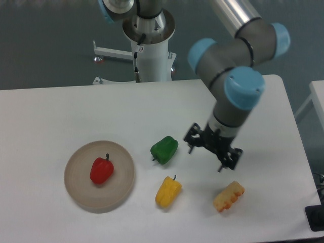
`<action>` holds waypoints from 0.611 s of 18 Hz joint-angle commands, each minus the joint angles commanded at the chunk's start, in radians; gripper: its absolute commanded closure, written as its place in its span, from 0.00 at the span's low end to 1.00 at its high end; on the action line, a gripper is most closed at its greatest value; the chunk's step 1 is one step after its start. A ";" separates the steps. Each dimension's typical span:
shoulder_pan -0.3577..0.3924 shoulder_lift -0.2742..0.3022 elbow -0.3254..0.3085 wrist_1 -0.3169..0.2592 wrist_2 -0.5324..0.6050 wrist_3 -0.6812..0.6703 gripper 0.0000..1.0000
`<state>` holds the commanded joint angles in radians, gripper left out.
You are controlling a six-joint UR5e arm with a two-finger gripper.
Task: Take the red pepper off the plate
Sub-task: 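Move the open gripper over the table toward the red pepper on the plate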
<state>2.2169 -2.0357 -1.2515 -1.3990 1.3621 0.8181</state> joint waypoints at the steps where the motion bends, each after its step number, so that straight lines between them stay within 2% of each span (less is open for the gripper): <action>1: -0.026 0.002 -0.017 0.000 0.002 -0.016 0.00; 2: -0.061 0.003 -0.054 0.008 0.000 -0.049 0.00; 4: -0.104 0.005 -0.098 0.110 -0.005 -0.138 0.00; 7: -0.166 -0.003 -0.147 0.150 0.003 -0.178 0.00; 11: -0.226 -0.003 -0.226 0.302 0.011 -0.261 0.00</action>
<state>1.9912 -2.0387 -1.4770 -1.0971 1.3729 0.5569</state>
